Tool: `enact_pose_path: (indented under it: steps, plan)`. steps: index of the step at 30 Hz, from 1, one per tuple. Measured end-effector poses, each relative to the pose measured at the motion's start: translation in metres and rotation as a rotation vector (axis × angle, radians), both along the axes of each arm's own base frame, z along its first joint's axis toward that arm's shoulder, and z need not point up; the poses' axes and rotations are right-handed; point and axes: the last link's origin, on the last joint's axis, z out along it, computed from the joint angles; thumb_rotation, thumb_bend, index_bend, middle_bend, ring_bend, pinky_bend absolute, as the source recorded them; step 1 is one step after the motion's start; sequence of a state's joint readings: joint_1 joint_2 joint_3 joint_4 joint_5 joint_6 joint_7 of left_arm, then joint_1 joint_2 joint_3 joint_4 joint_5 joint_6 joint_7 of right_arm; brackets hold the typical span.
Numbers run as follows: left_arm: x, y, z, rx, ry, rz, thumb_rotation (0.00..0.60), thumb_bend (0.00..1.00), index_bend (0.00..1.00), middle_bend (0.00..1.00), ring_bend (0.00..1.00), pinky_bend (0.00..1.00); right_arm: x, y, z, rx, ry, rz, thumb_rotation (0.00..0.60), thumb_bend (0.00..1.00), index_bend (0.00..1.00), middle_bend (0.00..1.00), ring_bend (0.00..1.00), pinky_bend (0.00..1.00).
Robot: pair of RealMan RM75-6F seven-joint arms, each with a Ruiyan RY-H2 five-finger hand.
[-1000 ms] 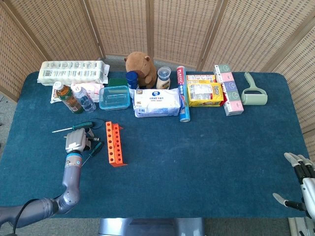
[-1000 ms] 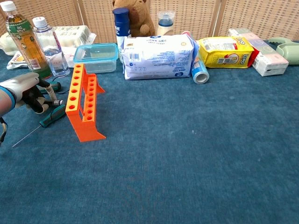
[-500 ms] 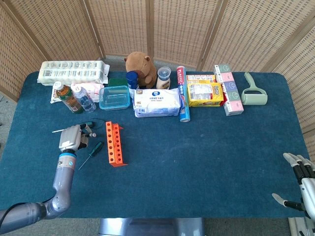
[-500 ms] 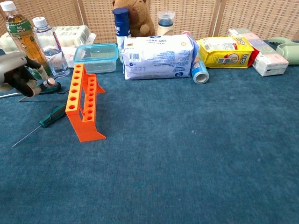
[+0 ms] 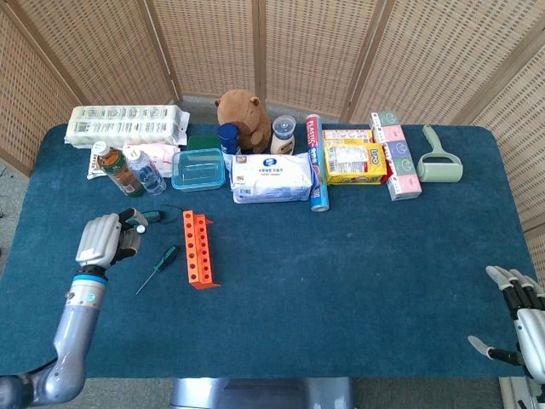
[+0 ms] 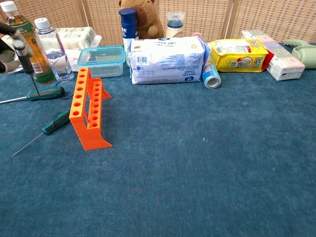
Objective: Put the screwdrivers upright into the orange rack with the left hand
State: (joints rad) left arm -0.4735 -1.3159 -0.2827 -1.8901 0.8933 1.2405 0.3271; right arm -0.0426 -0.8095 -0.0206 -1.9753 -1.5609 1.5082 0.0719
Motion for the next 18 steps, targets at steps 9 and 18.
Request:
enact_pose_path:
  steps: [9, 18]
  plan:
    - [0.015, -0.029, 0.026, 0.001, -0.110, -0.098, 0.600, 0.49, 0.50, 0.85, 0.79, 0.92, 0.000, 0.000, -0.002, -0.001, 0.007, -0.004, 0.600, 0.00, 0.07, 0.11, 0.08, 0.01]
    - [0.025, -0.060, 0.044, -0.033, -0.260, -0.144, 0.600, 0.49, 0.50, 0.85, 0.79, 0.92, 0.000, 0.000, -0.002, 0.000, 0.014, -0.005, 0.600, 0.00, 0.07, 0.11, 0.08, 0.01]
